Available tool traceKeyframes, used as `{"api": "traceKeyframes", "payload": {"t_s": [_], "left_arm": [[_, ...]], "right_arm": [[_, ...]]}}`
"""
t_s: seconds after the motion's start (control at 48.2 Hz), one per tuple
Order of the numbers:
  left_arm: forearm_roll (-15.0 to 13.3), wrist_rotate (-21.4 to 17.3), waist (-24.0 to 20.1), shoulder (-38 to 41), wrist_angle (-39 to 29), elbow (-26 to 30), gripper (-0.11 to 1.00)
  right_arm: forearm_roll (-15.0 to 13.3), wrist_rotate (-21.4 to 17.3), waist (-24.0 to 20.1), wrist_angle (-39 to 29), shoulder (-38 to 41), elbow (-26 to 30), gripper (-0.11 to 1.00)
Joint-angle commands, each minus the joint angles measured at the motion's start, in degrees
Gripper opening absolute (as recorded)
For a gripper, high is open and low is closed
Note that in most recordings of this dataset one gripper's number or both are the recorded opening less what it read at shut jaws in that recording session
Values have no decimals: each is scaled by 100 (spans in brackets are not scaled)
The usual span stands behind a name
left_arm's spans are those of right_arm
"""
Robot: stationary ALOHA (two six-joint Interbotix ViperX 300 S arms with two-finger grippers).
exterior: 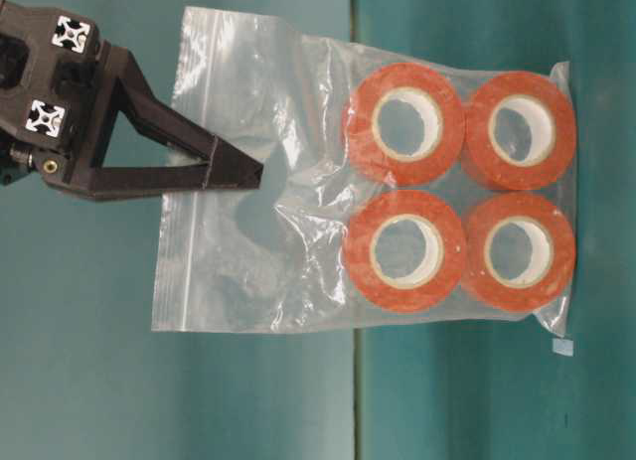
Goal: Hand over the clear zip bag and make it stand upright.
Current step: 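Move the open left gripper toward the bag's lower edge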
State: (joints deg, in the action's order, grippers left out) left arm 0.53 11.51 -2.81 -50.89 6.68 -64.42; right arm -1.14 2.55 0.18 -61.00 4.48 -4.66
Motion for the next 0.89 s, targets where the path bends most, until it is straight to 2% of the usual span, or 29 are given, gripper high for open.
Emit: {"api": "traceKeyframes", "payload": {"t_s": [0.0, 0.083, 0.145, 0.27, 0.664, 0.871], "left_arm": [[9, -35, -9, 220, 149, -35, 60], [9, -123, -9, 492, 229, -141, 84], [9, -185, 0, 747, 387, -193, 94], [9, -237, 35, 1362, 844, -176, 90], [9, -290, 211, 3639, 1837, 457, 93], [9, -290, 202, 4421, 2382, 606, 94]], "right_arm": [[9, -44, -44, 18, -62, 97, 3], [9, -79, -53, 18, -62, 97, 3], [18, -123, -53, 18, -53, 97, 3], [9, -149, -53, 18, -53, 88, 3], [9, -202, -26, 35, -53, 79, 3], [9, -211, -18, 18, -44, 79, 3]]}}
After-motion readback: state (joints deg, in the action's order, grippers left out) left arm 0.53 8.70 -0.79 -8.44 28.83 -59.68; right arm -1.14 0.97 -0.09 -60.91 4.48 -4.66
